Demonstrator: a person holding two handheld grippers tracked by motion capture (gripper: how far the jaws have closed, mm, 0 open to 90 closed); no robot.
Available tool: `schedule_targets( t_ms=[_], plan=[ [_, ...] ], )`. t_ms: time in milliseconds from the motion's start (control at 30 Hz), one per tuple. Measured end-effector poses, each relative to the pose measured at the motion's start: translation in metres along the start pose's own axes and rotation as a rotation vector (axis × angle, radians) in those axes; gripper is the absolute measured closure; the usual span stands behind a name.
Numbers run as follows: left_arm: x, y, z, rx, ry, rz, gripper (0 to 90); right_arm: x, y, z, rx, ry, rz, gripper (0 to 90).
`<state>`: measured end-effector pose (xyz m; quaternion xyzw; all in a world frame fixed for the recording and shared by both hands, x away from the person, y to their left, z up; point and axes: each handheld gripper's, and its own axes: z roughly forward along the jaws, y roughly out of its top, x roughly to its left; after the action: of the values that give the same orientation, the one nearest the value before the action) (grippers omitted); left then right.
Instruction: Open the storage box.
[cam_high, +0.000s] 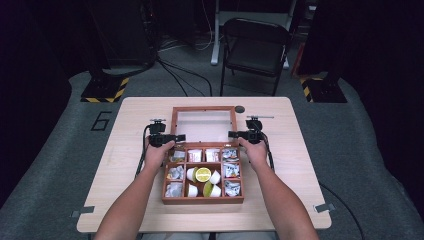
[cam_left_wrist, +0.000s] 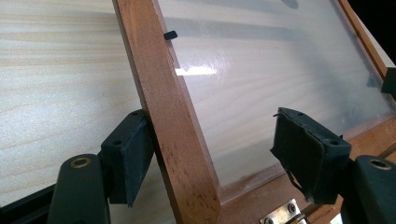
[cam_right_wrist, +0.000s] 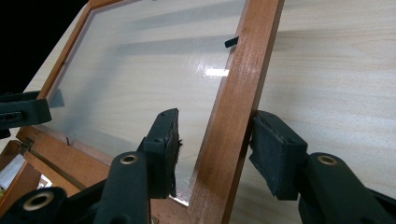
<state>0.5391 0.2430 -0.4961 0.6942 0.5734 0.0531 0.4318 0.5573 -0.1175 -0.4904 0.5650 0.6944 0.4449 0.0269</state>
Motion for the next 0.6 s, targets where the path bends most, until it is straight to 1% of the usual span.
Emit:
schedule_targets(
  t_ms=[133,233,367,433,600],
  plan=[
    [0.0008,0.0001,0.0004,0.004,-0.003,-0.001,29.3,-0.0005,-0.0006,0.0003,0.002,0.002,0.013,52.0],
    [0.001,0.0,0.0007,0.004,-0.005,-0.006,29.3,-0.0009,-0.0006,0.0006,0.001,0.003,0.011,52.0],
    [0.0017,0.0,0.0012,0.006,-0.008,-0.009,29.3,-0.0017,-0.0009,0.0009,0.006,0.006,0.021,52.0],
    [0.0021,0.0,0.0015,0.01,-0.01,-0.017,29.3,-0.0026,-0.0008,0.0015,0.008,0.008,0.023,52.0],
    [0.0029,-0.0001,0.002,0.014,-0.011,-0.021,29.2,-0.003,-0.0013,0.0021,0.013,0.007,0.044,52.0]
  ],
)
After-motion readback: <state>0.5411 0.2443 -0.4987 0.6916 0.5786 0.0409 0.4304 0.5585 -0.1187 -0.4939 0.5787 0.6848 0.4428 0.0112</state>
